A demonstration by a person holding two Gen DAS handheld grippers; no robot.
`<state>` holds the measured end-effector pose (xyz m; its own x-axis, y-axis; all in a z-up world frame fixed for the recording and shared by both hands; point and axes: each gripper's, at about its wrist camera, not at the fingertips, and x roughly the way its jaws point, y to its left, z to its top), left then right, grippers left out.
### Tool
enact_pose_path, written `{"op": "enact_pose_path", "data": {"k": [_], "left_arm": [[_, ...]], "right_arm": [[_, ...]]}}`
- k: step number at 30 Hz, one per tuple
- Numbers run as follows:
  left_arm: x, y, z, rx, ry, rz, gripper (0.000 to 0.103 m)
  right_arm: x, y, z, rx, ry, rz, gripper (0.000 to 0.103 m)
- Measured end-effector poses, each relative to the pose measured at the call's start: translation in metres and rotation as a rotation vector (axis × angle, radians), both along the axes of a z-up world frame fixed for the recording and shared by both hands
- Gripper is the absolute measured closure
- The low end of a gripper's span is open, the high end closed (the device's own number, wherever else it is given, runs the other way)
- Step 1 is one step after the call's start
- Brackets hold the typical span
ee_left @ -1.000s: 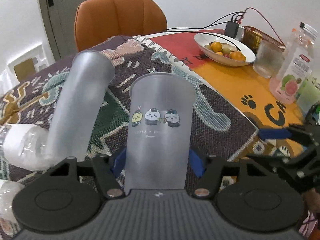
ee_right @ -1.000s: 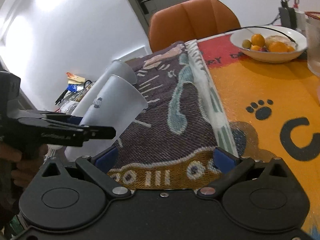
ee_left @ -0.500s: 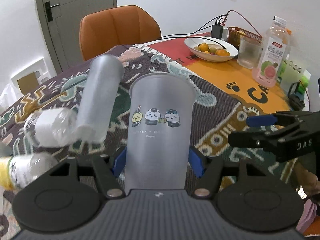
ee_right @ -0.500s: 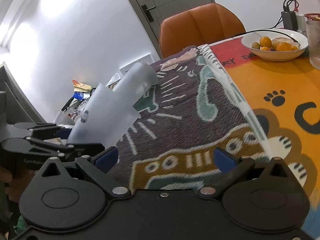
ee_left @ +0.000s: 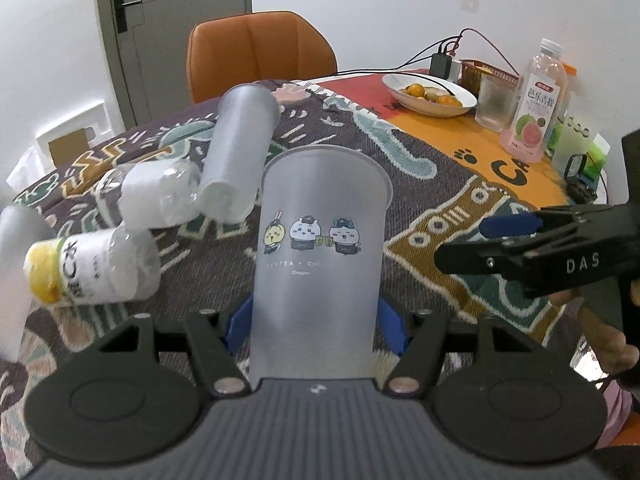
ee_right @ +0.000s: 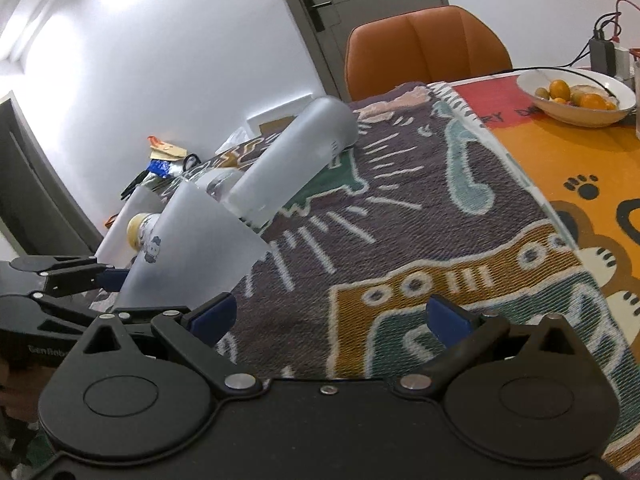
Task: Flip cup upright
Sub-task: 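Lift the frosted cup with the left gripper and rotate it rim-up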
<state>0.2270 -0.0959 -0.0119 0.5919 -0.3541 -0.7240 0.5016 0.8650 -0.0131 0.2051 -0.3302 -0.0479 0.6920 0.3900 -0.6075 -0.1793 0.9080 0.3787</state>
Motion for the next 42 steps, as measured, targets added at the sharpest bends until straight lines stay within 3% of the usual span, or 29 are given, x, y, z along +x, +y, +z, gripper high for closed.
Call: {"op": "enact_pose_path", "data": {"k": [14, 20, 32, 42], "left_arm": [[-0.011, 0.017, -0.027, 0.022, 0.058, 0.028, 0.037], [-0.014, 0.014, -0.026, 0.050, 0.063, 0.039, 0.031], [-0.025, 0.042, 0.007, -0.032, 0.010, 0.134, 0.019], [-0.035, 0.082, 0.019, -0.133, -0.051, 0.287, 0.014]], "right_arm": [[-0.011, 0.023, -0.008, -0.015, 0.041, -0.003, 0.000], [-0.009, 0.024, -0.009, 0.000, 0.051, 0.003, 0.000], [-0.001, 0.040, -0.003, 0.075, 0.071, 0.058, 0.000], [0.013, 0.058, -0.005, 0.214, 0.167, 0.075, 0.000]]}}
